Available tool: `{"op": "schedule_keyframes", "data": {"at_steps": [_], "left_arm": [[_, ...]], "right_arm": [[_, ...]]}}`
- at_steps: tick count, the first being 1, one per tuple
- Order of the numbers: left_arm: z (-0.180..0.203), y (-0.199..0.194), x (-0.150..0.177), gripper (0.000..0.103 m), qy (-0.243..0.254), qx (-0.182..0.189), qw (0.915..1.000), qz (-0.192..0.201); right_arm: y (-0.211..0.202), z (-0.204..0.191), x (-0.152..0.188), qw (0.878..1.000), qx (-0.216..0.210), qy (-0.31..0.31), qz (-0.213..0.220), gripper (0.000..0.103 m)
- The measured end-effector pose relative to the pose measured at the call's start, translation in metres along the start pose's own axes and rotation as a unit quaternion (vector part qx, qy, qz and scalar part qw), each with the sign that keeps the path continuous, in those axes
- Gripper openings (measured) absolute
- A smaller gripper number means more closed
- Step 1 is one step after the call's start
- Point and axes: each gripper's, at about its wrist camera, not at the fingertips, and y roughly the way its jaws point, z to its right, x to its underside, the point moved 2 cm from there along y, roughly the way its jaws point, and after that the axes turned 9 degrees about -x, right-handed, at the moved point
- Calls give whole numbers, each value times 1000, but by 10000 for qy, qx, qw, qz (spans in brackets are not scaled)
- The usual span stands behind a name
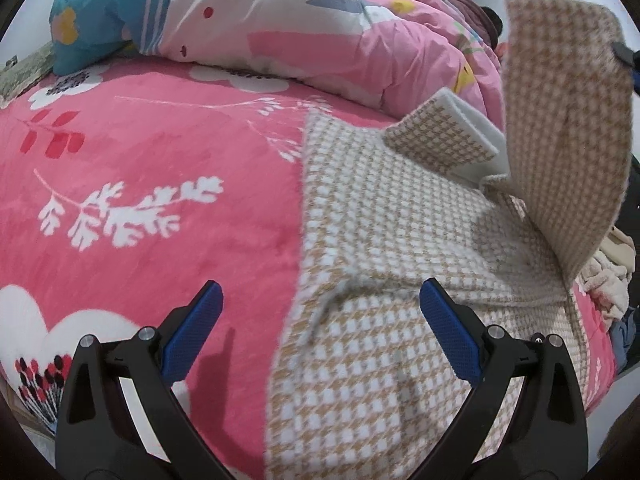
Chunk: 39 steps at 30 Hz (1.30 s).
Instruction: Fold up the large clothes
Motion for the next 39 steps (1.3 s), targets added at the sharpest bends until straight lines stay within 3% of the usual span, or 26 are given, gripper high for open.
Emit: {"op": "schedule_keyframes", "data": {"at_steps": [8, 13, 16, 17, 18, 24, 39], "left_arm": [[-14, -4, -1, 95, -128, -62, 9999, -4], [-26, -12, 2, 95, -166, -114, 9998, 12], [-30, -13, 3, 95, -207, -151, 9997, 13], [-32, -14, 4, 95, -229, -161, 9996, 13], [-32, -13, 3, 95, -254, -170, 9995, 11], [-45, -20, 4, 95, -325, -148, 9994, 45], [-40, -30, 7, 95, -300, -92, 9995, 106]], "right_arm": [[52, -15, 38, 9989, 84, -174, -435, 14], [106, -13, 83, 9883, 3, -170, -1516, 19], [125, -8, 103, 9785, -201, 60, -2053, 30], [126, -8, 107, 9768, -249, 94, -2126, 40], [127, -9, 110, 9762, -233, 60, -2156, 48], [109, -16, 105, 9784, -242, -268, -2035, 63], [40, 27, 91, 9828, 103, -214, -1832, 76]]}}
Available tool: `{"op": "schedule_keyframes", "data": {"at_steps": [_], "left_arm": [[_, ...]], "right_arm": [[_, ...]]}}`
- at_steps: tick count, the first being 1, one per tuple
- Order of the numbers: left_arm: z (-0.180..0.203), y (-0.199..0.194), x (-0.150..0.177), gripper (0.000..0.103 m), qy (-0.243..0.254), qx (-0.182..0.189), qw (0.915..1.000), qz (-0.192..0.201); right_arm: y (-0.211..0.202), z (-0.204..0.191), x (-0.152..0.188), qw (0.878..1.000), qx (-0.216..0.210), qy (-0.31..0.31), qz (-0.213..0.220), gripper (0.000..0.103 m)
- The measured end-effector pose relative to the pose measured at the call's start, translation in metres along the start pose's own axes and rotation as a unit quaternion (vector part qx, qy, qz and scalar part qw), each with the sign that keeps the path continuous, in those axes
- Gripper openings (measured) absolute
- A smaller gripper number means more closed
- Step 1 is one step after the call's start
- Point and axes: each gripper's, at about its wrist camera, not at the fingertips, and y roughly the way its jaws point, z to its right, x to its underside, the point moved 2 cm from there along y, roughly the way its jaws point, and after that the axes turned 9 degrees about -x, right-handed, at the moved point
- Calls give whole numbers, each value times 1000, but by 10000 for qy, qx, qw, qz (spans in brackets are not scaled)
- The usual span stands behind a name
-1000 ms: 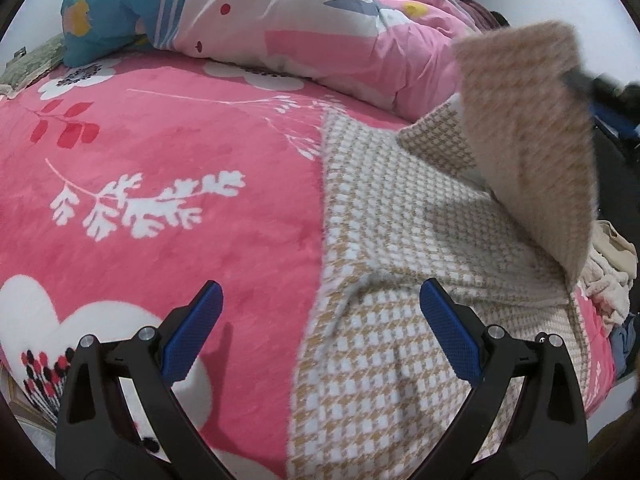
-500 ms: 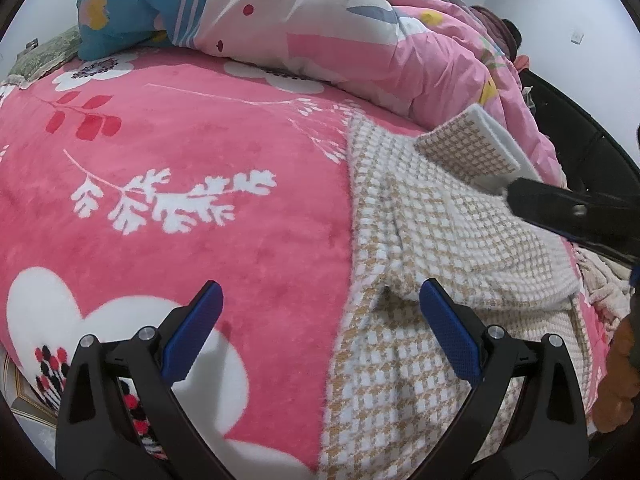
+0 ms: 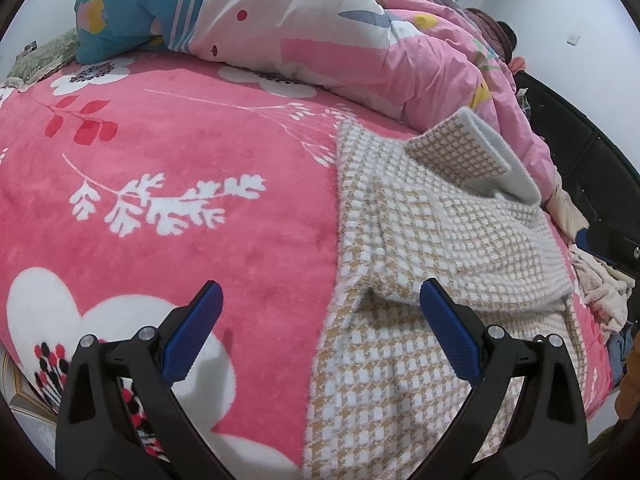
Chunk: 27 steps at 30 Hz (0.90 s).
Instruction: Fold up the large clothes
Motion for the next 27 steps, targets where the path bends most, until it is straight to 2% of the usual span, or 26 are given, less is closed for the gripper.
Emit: {"op": "schedule_keyframes", "data": {"at_steps": [7, 16, 21, 27], "left_arm": [[9, -4, -4, 95, 61, 41, 10000, 67], [19, -4, -13, 95, 131, 70, 9998, 146], [23, -4, -14, 95, 193, 264, 9993, 208], [3, -5, -26, 95, -18, 645, 9977, 216]], "right_arm": [[-25, 45, 13, 9989, 102, 446, 138, 77], [-39, 107, 34, 9930, -29, 1154, 253, 77], [-39, 133, 45, 9903, -63, 1372, 231, 77], [-48, 149, 53, 9885, -53, 1471, 338, 77]]}}
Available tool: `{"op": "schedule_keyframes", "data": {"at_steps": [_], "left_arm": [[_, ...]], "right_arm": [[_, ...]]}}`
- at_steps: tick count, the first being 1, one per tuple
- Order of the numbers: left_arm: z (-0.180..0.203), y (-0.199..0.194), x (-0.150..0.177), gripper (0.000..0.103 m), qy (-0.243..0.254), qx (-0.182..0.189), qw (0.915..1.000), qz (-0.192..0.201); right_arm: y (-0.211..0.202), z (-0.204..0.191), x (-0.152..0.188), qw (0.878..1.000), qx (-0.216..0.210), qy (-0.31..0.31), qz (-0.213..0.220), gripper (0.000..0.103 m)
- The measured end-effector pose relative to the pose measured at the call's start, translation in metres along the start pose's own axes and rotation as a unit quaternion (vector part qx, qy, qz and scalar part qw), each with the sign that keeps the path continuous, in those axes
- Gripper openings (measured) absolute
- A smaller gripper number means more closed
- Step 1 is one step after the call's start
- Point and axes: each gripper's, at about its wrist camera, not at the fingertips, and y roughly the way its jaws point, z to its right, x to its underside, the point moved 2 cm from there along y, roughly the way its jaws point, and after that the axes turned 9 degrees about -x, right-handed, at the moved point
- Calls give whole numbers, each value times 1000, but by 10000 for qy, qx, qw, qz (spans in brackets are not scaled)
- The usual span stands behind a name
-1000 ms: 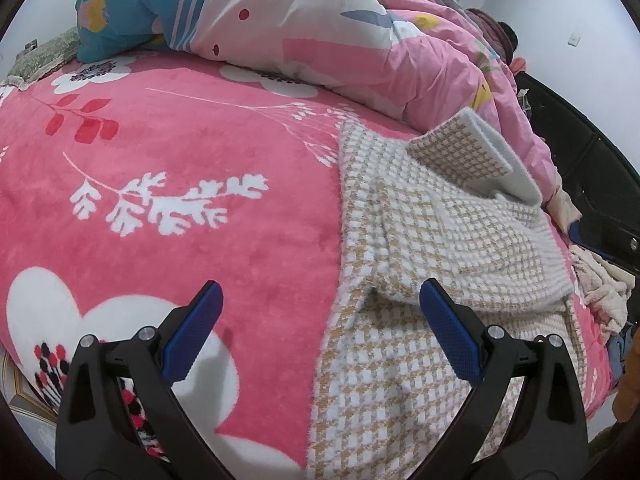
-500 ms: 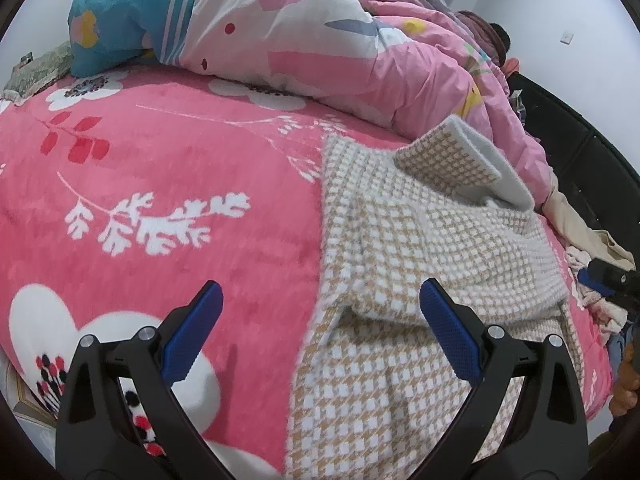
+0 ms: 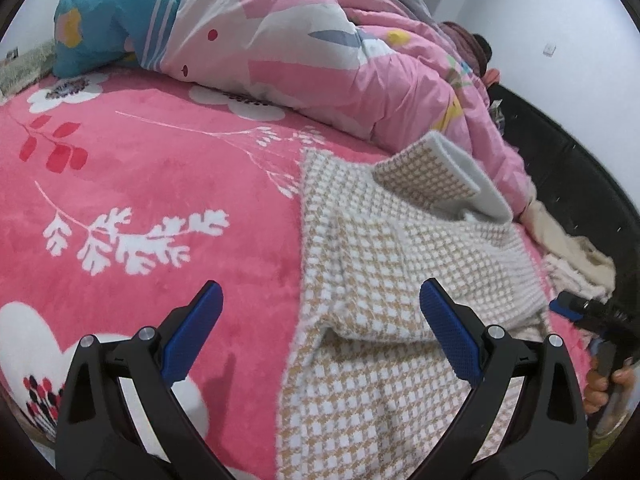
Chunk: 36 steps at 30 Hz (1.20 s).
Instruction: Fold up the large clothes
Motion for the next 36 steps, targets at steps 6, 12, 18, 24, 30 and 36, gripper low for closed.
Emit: {"op": "schedule_keyframes", "data": {"at_steps": [6, 12, 18, 24, 30, 36], "left_arm": [[-14, 2, -21, 95, -363, 511, 9980, -109], [5, 18, -34, 71, -406, 1016, 9933, -369], [44, 59, -23, 55, 451, 472, 9934, -942], [54, 90, -23, 50, 627, 118, 9912, -1158], [66, 90, -29, 34, 840, 275, 9902, -1081], [80, 82, -49, 8, 1172, 56, 9907, -693]], "right_arm": [[-7, 22, -4, 9992, -307, 264, 60, 77], [-12, 34, -14, 9977, -521, 358, 228, 77], [-12, 60, -10, 9964, -534, 572, 325, 77], [-9, 75, -2, 9949, -625, 722, 334, 77], [-6, 80, 1, 9951, -617, 697, 345, 77], [-14, 85, 3, 9951, -495, 681, 519, 77]]}}
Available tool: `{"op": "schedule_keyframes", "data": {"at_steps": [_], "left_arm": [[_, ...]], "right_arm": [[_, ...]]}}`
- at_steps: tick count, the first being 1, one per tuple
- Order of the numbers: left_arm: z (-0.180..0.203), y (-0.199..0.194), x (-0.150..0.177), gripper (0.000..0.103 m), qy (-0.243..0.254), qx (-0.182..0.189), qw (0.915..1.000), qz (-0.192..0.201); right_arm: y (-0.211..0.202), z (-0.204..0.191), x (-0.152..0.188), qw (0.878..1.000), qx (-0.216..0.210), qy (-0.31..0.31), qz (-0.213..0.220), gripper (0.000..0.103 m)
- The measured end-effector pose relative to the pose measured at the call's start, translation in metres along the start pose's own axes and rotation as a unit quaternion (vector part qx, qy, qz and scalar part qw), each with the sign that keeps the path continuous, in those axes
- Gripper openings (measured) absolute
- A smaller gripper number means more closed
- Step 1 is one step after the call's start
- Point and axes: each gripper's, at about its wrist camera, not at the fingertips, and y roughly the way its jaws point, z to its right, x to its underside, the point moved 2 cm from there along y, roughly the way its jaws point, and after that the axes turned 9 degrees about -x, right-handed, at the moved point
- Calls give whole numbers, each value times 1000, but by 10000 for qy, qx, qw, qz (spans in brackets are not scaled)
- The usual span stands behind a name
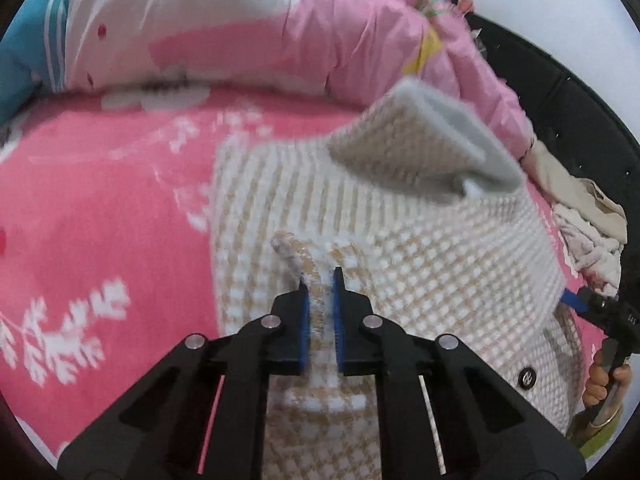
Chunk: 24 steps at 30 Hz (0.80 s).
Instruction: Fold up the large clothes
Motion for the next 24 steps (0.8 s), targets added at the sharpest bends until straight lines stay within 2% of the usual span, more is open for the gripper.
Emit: {"op": "schedule_keyframes", "data": {"at_steps": [2, 4, 5, 7, 9, 10, 12, 15, 17, 20, 21, 24], "left_arm": [[5, -20, -19, 8, 146, -79, 9986, 498], [2, -28, -33, 8, 50, 58, 9980, 621], [-3, -25, -39, 8, -86, 126, 9984, 538], [-14, -4, -43, 8, -315, 76, 9994, 131], [-24, 33, -30, 8, -370, -99, 9979, -527], [-28, 44, -23, 8, -410, -158, 9963, -732], [-35, 47, -16, 9, -547, 11, 9963, -668], [-33, 43, -18, 9, -486, -53, 9966, -656], [-29, 41, -18, 9, -358, -174, 9972, -631], [-22, 38, -14, 10, -232, -338, 9978, -527], [-21, 37, -12, 10, -211, -385, 9979, -478], [-20, 38, -11, 13, -161, -473, 9980, -383]], "right_arm": [[-7, -1, -1, 9999, 46, -36, 88, 77], [-14, -2, -2, 9996, 146, -101, 197, 77], [-16, -1, -2, 9995, 184, -116, 228, 77], [-19, 3, -1, 9992, 288, -109, 270, 77], [-19, 10, -1, 9989, 390, -43, 258, 77], [-19, 13, -1, 9988, 432, -5, 251, 77], [-20, 17, -4, 9983, 531, 6, 224, 77], [-20, 8, -19, 9974, 668, -190, 209, 77], [-17, -9, -37, 9976, 511, -411, 211, 77], [5, -37, -65, 9976, 61, -683, 21, 77], [16, -42, -75, 9972, 98, -741, -56, 77], [62, -48, -107, 9919, 710, -986, -382, 77]]}}
